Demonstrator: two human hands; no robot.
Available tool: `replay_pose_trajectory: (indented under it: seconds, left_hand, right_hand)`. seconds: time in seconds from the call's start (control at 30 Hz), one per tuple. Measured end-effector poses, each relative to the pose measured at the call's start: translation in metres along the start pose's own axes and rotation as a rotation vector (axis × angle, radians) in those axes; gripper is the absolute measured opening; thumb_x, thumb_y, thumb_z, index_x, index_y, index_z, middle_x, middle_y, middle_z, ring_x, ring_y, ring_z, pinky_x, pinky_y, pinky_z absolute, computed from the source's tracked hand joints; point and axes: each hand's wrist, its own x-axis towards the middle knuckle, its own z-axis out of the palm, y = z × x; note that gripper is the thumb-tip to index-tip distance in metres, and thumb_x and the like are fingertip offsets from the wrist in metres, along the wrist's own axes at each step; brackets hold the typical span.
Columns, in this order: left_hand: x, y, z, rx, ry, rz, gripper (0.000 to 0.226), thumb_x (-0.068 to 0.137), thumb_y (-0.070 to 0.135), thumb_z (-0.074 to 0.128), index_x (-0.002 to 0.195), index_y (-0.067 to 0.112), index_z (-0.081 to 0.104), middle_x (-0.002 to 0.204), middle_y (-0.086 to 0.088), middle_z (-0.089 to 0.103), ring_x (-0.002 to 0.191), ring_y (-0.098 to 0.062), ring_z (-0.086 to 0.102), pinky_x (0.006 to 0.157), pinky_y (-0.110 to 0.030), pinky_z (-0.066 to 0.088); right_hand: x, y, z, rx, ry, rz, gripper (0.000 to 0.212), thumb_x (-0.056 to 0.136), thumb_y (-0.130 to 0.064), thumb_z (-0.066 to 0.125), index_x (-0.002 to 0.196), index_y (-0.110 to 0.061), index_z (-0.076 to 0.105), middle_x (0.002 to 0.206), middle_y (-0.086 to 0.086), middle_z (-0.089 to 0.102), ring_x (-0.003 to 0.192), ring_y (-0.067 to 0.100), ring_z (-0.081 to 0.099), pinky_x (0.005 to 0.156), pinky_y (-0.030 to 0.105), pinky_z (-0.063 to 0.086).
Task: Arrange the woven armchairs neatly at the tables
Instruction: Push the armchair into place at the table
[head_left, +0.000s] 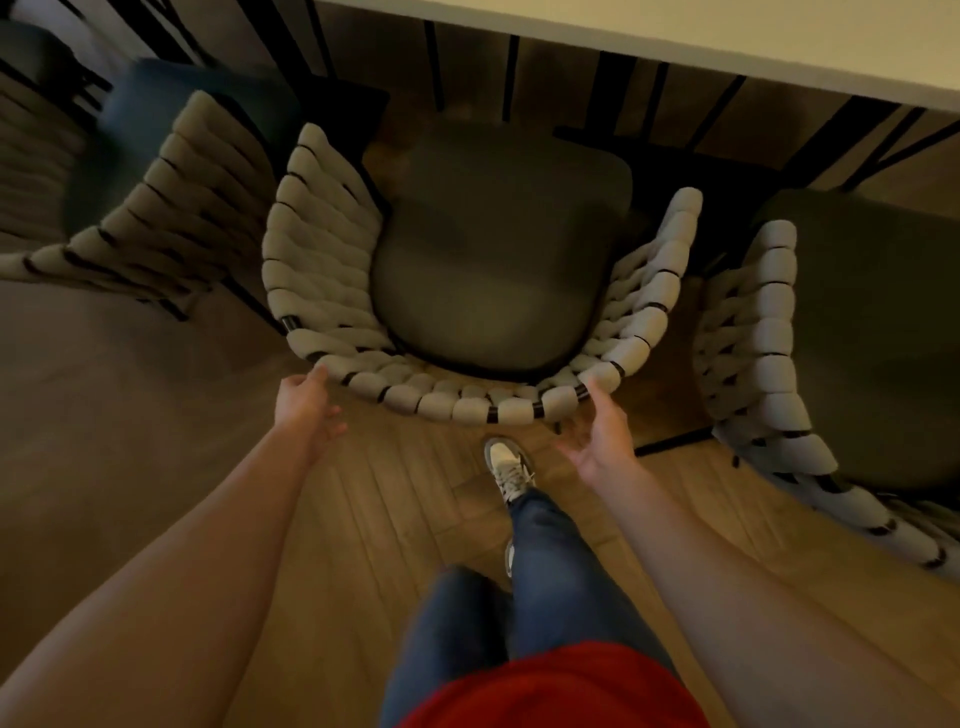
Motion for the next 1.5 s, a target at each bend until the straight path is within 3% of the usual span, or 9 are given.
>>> replay_pose_trajectory:
  seconds: [0.07,0.2,0.3,0.53,0.73,0.9,1.13,1.33,1.5]
  left_hand:
    - [0.025,0.019,-0.004,0.024,0.014,0.008,0.053,0.097,0.045,0.053,0.14,0.015,0.048,0.126,-0.008,0.062,0.102,-0.022,0.064,0.057,-0.028,0.049]
    - [0.058,0.042,-0.003,0.001,-0.006,-0.058,0.052,0.099,0.042,0.052,0.142,0.013,0.045,0.125,-0.008,0.062,0.09,-0.018,0.066,0.053,-0.027,0.05]
    - [0.075,0.054,-0.002,0.025,-0.014,-0.084,0.058,0.1,0.043,0.052,0.148,0.015,0.037,0.131,-0.008,0.057,0.096,-0.023,0.062,0.055,-0.032,0.05]
    - [0.133,0.085,-0.017,0.07,-0.048,-0.058,0.074,0.093,0.05,0.061,0.152,0.021,0.028,0.141,-0.011,0.05,0.121,-0.034,0.056,0.097,-0.053,0.051]
    - [0.161,0.102,-0.011,0.201,-0.09,0.05,0.064,0.098,0.041,0.058,0.149,0.015,0.031,0.143,-0.015,0.048,0.125,-0.037,0.052,0.09,-0.044,0.048]
    - [0.167,0.104,-0.017,0.142,-0.114,0.008,0.059,0.094,0.038,0.065,0.143,0.019,0.038,0.134,-0.013,0.053,0.116,-0.038,0.058,0.094,-0.06,0.051]
    - [0.166,0.103,-0.012,0.141,-0.142,0.007,0.054,0.095,0.035,0.064,0.141,0.02,0.04,0.131,-0.013,0.055,0.112,-0.036,0.059,0.092,-0.059,0.052]
    - [0.161,0.102,0.0,0.188,-0.168,0.009,0.055,0.098,0.032,0.06,0.145,0.018,0.036,0.136,-0.015,0.052,0.119,-0.036,0.057,0.095,-0.055,0.051]
    - [0.162,0.107,0.011,0.217,-0.161,0.029,0.057,0.098,0.033,0.059,0.147,0.017,0.034,0.138,-0.016,0.052,0.12,-0.037,0.056,0.099,-0.055,0.049]
  right_hand:
    - [0.011,-0.009,0.013,0.078,0.055,-0.011,0.067,0.09,-0.041,0.068,0.147,-0.028,0.036,0.135,0.011,0.055,0.118,0.033,0.056,0.073,0.048,0.053]
    - [0.029,-0.009,0.03,0.154,0.131,0.04,0.088,0.074,-0.05,0.076,0.149,-0.03,0.033,0.136,0.013,0.055,0.114,0.037,0.06,0.089,0.059,0.052]
    - [0.037,0.001,0.038,0.197,0.217,0.041,0.095,0.066,-0.05,0.081,0.147,-0.031,0.037,0.135,0.012,0.058,0.114,0.035,0.061,0.093,0.059,0.05]
    - [0.038,0.019,0.057,0.25,0.418,-0.086,0.082,0.075,-0.026,0.084,0.145,-0.027,0.042,0.131,0.009,0.06,0.117,0.032,0.06,0.099,0.057,0.049]
    - [0.045,0.029,0.061,0.282,0.436,-0.088,0.07,0.07,-0.017,0.083,0.133,-0.016,0.053,0.12,0.013,0.068,0.103,0.03,0.068,0.084,0.046,0.057]
    - [0.038,0.024,0.063,0.304,0.457,-0.118,0.047,0.084,0.0,0.07,0.125,-0.013,0.051,0.117,0.016,0.063,0.103,0.034,0.064,0.091,0.051,0.054]
    - [0.033,0.024,0.054,0.344,0.422,-0.134,0.053,0.082,0.004,0.069,0.126,-0.018,0.049,0.123,0.016,0.06,0.11,0.035,0.061,0.098,0.056,0.049]
    - [0.025,0.022,0.042,0.348,0.428,-0.136,0.059,0.084,0.005,0.068,0.136,-0.012,0.047,0.127,0.017,0.06,0.112,0.033,0.061,0.098,0.053,0.05]
    - [0.022,0.005,0.042,0.329,0.41,-0.155,0.056,0.086,0.004,0.066,0.136,-0.01,0.045,0.12,0.016,0.06,0.103,0.031,0.062,0.085,0.045,0.052]
